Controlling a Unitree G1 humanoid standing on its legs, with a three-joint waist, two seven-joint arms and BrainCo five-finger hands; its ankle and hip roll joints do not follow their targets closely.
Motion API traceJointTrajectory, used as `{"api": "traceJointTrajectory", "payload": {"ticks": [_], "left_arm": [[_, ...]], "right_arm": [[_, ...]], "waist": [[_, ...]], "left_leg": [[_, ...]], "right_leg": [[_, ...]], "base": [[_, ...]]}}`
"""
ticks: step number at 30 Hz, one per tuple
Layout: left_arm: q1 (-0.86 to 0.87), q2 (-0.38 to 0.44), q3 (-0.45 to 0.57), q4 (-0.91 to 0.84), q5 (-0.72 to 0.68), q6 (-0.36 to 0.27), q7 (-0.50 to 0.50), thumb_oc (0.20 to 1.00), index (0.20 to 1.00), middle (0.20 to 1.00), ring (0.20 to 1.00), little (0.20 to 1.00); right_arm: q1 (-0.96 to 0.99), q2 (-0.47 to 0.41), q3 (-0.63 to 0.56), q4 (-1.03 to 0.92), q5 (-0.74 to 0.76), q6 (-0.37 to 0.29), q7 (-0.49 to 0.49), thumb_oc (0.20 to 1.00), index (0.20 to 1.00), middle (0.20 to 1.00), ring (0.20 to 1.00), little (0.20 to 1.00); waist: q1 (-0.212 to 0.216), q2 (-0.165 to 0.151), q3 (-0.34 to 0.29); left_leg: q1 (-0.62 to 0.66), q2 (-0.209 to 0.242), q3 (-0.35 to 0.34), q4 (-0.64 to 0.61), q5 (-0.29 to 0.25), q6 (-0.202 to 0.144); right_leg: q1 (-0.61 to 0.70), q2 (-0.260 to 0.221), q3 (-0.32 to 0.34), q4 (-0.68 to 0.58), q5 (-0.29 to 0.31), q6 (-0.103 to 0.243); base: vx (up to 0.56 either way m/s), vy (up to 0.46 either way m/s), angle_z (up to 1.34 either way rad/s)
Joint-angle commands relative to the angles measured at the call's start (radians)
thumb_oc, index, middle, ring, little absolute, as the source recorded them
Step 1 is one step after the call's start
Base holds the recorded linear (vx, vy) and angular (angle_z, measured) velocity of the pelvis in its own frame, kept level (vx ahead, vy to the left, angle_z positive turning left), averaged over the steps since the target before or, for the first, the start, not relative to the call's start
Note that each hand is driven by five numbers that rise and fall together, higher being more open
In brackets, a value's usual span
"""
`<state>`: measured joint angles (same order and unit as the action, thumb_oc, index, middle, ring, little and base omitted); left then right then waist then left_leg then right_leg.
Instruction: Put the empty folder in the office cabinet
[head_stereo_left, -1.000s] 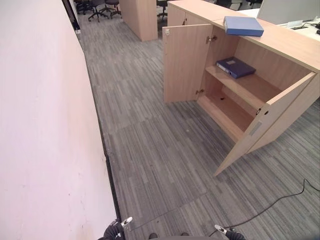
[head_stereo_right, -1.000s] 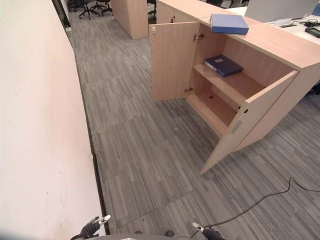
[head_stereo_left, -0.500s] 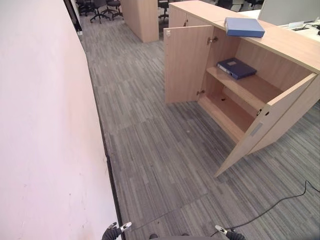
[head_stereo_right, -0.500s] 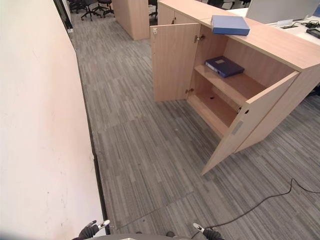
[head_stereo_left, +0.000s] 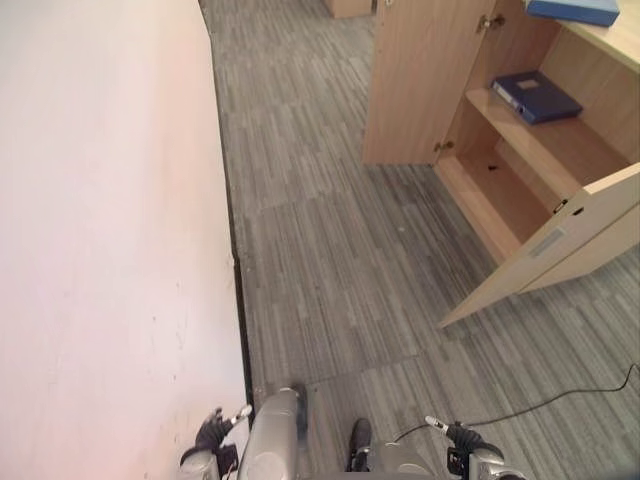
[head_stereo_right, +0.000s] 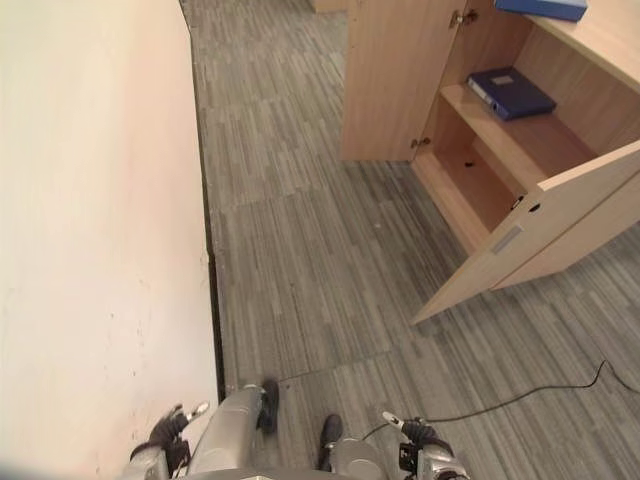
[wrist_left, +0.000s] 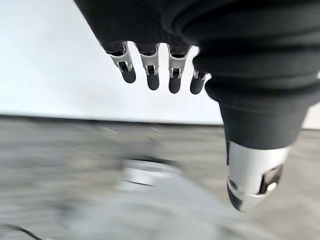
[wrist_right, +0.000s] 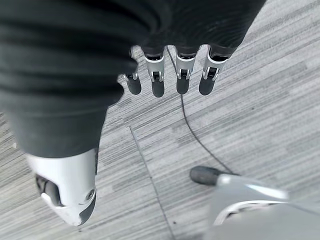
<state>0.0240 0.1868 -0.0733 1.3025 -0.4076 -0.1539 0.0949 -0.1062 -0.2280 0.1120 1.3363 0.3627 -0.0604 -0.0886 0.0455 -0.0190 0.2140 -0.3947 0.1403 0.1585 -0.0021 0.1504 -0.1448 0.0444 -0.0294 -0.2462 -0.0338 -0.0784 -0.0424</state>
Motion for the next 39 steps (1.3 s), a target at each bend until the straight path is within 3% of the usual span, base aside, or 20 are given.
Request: {"api": "traceJointTrajectory", "payload": {"ticks": [1, 3, 5, 8, 9, 10, 13, 14, 16, 17, 19, 20, 21, 23, 29, 32, 33, 36, 37, 39], "left_arm": [[0.015, -0.005, 0.007, -0.055, -0.021, -0.021, 0.008, 1.000, 1.000, 1.000, 1.000, 1.000], [0.028, -0.007, 0.017, -0.045, -0.022, -0.020, 0.011, 1.000, 1.000, 1.000, 1.000, 1.000], [0.035, -0.006, 0.031, -0.034, -0.026, -0.023, 0.013, 1.000, 1.000, 1.000, 1.000, 1.000], [0.033, 0.006, 0.041, -0.034, -0.025, -0.028, 0.010, 1.000, 1.000, 1.000, 1.000, 1.000], [0.034, 0.010, 0.042, -0.033, -0.021, -0.028, 0.008, 1.000, 1.000, 1.000, 1.000, 1.000], [0.037, 0.014, 0.045, -0.037, -0.020, -0.027, 0.007, 1.000, 1.000, 1.000, 1.000, 1.000], [0.044, 0.023, 0.046, -0.037, -0.011, -0.022, 0.002, 1.000, 1.000, 1.000, 1.000, 1.000], [0.028, 0.032, 0.037, -0.033, -0.004, -0.020, -0.005, 1.000, 1.000, 1.000, 1.000, 1.000], [0.025, 0.033, 0.037, -0.030, -0.002, -0.020, -0.006, 1.000, 1.000, 1.000, 1.000, 1.000], [0.022, 0.034, 0.036, -0.031, 0.008, -0.017, -0.007, 1.000, 1.000, 1.000, 1.000, 1.000], [0.020, 0.034, 0.036, -0.030, 0.017, -0.016, -0.009, 1.000, 1.000, 1.000, 1.000, 1.000], [0.020, 0.035, 0.037, -0.030, 0.017, -0.016, -0.009, 1.000, 1.000, 1.000, 1.000, 1.000], [0.019, 0.037, 0.041, -0.027, 0.033, -0.014, -0.012, 1.000, 1.000, 1.000, 1.000, 1.000], [0.019, 0.038, 0.047, -0.021, 0.046, -0.013, -0.017, 1.000, 1.000, 1.000, 1.000, 1.000], [0.036, 0.025, 0.052, -0.002, 0.065, -0.010, -0.023, 1.000, 1.000, 1.000, 1.000, 1.000], [0.039, 0.015, 0.049, -0.001, 0.059, -0.009, -0.027, 1.000, 1.000, 1.000, 1.000, 1.000], [0.039, 0.015, 0.049, -0.001, 0.059, -0.009, -0.027, 1.000, 1.000, 1.000, 1.000, 1.000], [0.014, 0.017, 0.025, -0.029, 0.038, -0.018, -0.023, 1.000, 1.000, 1.000, 1.000, 1.000], [0.011, 0.020, 0.024, -0.045, 0.020, -0.020, -0.024, 1.000, 1.000, 1.000, 1.000, 1.000], [0.009, 0.025, 0.025, -0.065, 0.015, -0.019, -0.016, 1.000, 1.000, 1.000, 1.000, 1.000]], "right_arm": [[0.080, -0.026, 0.006, -0.024, -0.022, -0.006, -0.015, 1.000, 1.000, 1.000, 1.000, 1.000], [0.090, -0.027, -0.002, -0.023, -0.031, -0.005, -0.013, 1.000, 1.000, 1.000, 1.000, 1.000], [0.090, -0.019, 0.000, -0.016, -0.041, -0.001, -0.009, 1.000, 1.000, 1.000, 1.000, 1.000], [0.072, -0.018, -0.013, -0.022, -0.048, 0.004, -0.002, 1.000, 1.000, 1.000, 1.000, 1.000], [0.067, -0.021, -0.021, -0.032, -0.048, 0.005, 0.000, 1.000, 1.000, 1.000, 1.000, 1.000], [0.059, -0.030, -0.024, -0.048, -0.048, 0.006, -0.001, 1.000, 1.000, 1.000, 1.000, 1.000], [0.052, -0.027, -0.022, -0.068, -0.047, 0.002, -0.008, 1.000, 1.000, 1.000, 1.000, 1.000], [0.027, -0.031, -0.010, -0.071, -0.044, 0.000, -0.004, 1.000, 1.000, 1.000, 1.000, 1.000], [0.023, -0.028, -0.006, -0.070, -0.045, 0.001, -0.002, 1.000, 1.000, 1.000, 1.000, 1.000], [0.017, -0.020, 0.002, -0.068, -0.047, 0.002, 0.002, 1.000, 1.000, 1.000, 1.000, 1.000], [0.017, -0.014, 0.005, -0.062, -0.041, 0.003, 0.005, 1.000, 1.000, 1.000, 1.000, 1.000], [0.016, -0.013, 0.006, -0.062, -0.041, 0.003, 0.006, 1.000, 1.000, 1.000, 1.000, 1.000], [0.019, -0.008, 0.003, -0.058, -0.034, 0.002, 0.008, 1.000, 1.000, 1.000, 1.000, 1.000], [0.030, -0.008, -0.003, -0.051, -0.032, 0.002, 0.012, 1.000, 1.000, 1.000, 1.000, 1.000], [0.065, -0.017, -0.009, -0.040, -0.030, -0.003, 0.018, 1.000, 1.000, 1.000, 1.000, 1.000], [0.081, -0.027, -0.018, -0.039, -0.018, -0.005, 0.025, 1.000, 1.000, 1.000, 1.000, 1.000], [0.081, -0.027, -0.018, -0.039, -0.018, -0.005, 0.025, 1.000, 1.000, 1.000, 1.000, 1.000], [0.074, -0.051, -0.027, -0.033, -0.005, -0.011, 0.024, 1.000, 1.000, 1.000, 1.000, 1.000], [0.074, -0.057, -0.026, -0.037, 0.004, -0.015, 0.023, 1.000, 1.000, 1.000, 1.000, 1.000], [0.066, -0.075, -0.027, -0.039, 0.003, -0.012, 0.015, 1.000, 1.000, 1.000, 1.000, 1.000]], "waist": [[-0.008, 0.029, -0.068], [0.003, 0.051, -0.087], [0.017, 0.050, -0.119], [0.042, 0.029, -0.156], [0.045, 0.023, -0.160], [0.049, 0.026, -0.154], [0.053, 0.035, -0.143], [0.011, 0.073, -0.087], [0.000, 0.074, -0.069], [-0.029, 0.064, -0.043], [-0.056, 0.048, -0.026], [-0.058, 0.046, -0.026], [-0.078, 0.026, -0.023], [-0.101, 0.017, -0.024], [-0.115, 0.021, -0.063], [-0.127, 0.044, -0.096], [-0.127, 0.044, -0.096], [-0.142, 0.059, -0.097], [-0.138, 0.050, -0.085], [-0.107, 0.008, -0.051]], "left_leg": [[0.141, 0.025, 0.018, -0.068, 0.029, 0.028], [0.155, 0.021, 0.000, -0.081, 0.068, 0.019], [0.174, -0.021, -0.019, -0.085, 0.058, 0.033], [0.213, -0.126, -0.008, -0.082, -0.004, 0.090], [0.239, -0.182, -0.007, -0.083, -0.037, 0.115], [0.271, -0.239, -0.013, -0.085, -0.071, 0.149], [0.316, -0.275, -0.024, -0.085, -0.122, 0.168], [0.393, -0.235, -0.063, -0.085, -0.157, 0.170], [0.417, -0.228, -0.072, -0.085, -0.167, 0.168], [0.470, -0.231, -0.096, -0.085, -0.194, 0.165], [0.526, -0.242, -0.126, -0.085, -0.224, 0.165], [0.525, -0.243, -0.127, -0.085, -0.222, 0.165], [0.556, -0.259, -0.153, -0.085, -0.239, 0.164], [0.588, -0.266, -0.182, -0.085, -0.264, 0.165], [0.639, -0.248, -0.222, -0.085, -0.322, 0.167], [0.670, -0.180, -0.215, -0.083, -0.337, 0.130], [0.670, -0.180, -0.215, -0.083, -0.337, 0.130], [0.645, -0.102, -0.197, 0.070, -0.241, 0.044], [0.578, -0.083, -0.170, 0.241, -0.148, 0.020], [0.422, -0.100, -0.154, 0.568, -0.038, 0.029]], "right_leg": [[0.137, -0.047, 0.011, -0.053, -0.008, 0.160], [0.159, -0.054, 0.019, -0.053, -0.020, 0.172], [0.169, -0.106, 0.026, -0.053, -0.019, 0.191], [0.166, -0.243, 0.010, -0.003, 0.041, 0.251], [0.140, -0.317, -0.004, 0.092, 0.114, 0.268], [0.089, -0.391, -0.014, 0.231, 0.228, 0.260], [0.032, -0.452, -0.078, 0.352, 0.292, 0.237], [-0.081, -0.374, -0.120, 0.308, 0.200, 0.198], [-0.107, -0.345, -0.119, 0.275, 0.197, 0.198], [-0.167, -0.275, -0.099, 0.175, 0.217, 0.210], [-0.230, -0.201, -0.084, 0.073, 0.270, 0.225], [-0.229, -0.201, -0.085, 0.069, 0.274, 0.225], [-0.269, -0.157, -0.081, -0.022, 0.311, 0.242], [-0.318, -0.113, -0.054, -0.053, 0.325, 0.249], [-0.302, -0.110, -0.078, -0.053, 0.340, 0.234], [-0.256, -0.089, -0.091, -0.053, 0.310, 0.212], [-0.256, -0.089, -0.091, -0.053, 0.310, 0.212], [-0.205, -0.058, -0.095, -0.018, 0.237, 0.162], [-0.158, -0.041, -0.085, -0.010, 0.192, 0.136], [-0.081, -0.040, -0.060, -0.019, 0.148, 0.096]], "base": [[0.48, 0.311, -0.20], [0.40, 0.268, -0.19], [0.40, 0.296, -0.29], [0.41, 0.414, -0.13], [0.33, 0.508, 0.05], [0.32, 0.531, 0.29], [0.26, 0.259, 0.47], [0.40, -0.002, 0.57], [0.29, -0.078, 0.20], [0.27, -0.092, 0.06], [0.31, -0.080, 0.01], [0.31, -0.062, 0.04], [0.27, -0.051, 0.31], [0.29, -0.051, 0.84], [0.27, -0.130, 0.62], [0.34, -0.209, 0.21], [0.35, -0.246, 0.02], [0.34, -0.279, 0.07], [0.22, -0.273, 0.09], [0.26, -0.342, -0.23]]}}
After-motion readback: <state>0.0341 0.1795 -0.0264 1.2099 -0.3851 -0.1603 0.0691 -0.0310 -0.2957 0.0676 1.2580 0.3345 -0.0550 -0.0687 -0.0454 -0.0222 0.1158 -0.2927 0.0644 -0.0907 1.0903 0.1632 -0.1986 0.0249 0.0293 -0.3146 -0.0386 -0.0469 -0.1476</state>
